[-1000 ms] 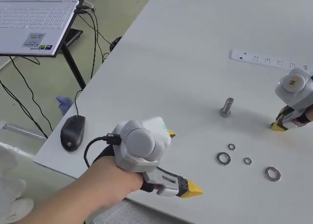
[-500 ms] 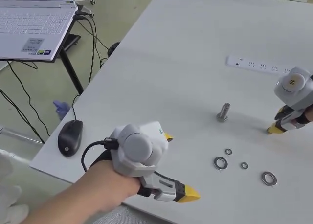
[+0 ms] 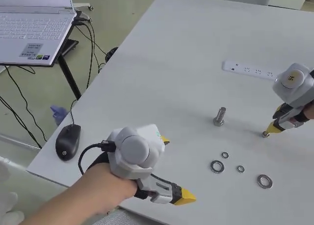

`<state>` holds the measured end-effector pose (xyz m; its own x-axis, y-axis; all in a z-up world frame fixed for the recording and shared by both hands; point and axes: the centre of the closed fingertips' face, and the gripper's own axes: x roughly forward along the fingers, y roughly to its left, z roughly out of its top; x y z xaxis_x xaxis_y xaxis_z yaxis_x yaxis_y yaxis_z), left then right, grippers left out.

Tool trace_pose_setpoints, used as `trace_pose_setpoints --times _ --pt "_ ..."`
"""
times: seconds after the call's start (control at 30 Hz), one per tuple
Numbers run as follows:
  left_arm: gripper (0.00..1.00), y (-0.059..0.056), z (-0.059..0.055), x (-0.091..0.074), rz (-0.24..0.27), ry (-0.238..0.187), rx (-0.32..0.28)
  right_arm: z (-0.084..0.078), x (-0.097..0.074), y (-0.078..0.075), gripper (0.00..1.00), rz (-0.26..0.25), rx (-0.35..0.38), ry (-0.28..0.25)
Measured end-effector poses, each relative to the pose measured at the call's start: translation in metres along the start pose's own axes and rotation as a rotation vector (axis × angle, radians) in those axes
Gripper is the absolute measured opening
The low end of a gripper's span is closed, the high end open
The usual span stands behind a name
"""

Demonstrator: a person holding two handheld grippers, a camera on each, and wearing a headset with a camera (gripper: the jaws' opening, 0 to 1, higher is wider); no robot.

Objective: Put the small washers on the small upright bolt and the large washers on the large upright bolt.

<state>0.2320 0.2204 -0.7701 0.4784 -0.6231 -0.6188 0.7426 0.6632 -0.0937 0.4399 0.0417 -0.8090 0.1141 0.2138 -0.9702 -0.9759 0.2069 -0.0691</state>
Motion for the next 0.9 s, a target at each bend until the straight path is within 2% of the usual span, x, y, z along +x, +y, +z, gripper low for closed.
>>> trace_pose_setpoints --times 0.3,0.9 --pt "0.85 -0.001 0.000 -0.001 0.006 0.001 0.000 -0.002 -0.010 0.010 0.31 0.000 0.004 -0.012" --pt "0.85 -0.002 -0.001 -0.002 0.006 -0.001 0.007 -0.013 -0.016 0.051 0.31 0.037 0.003 -0.015"
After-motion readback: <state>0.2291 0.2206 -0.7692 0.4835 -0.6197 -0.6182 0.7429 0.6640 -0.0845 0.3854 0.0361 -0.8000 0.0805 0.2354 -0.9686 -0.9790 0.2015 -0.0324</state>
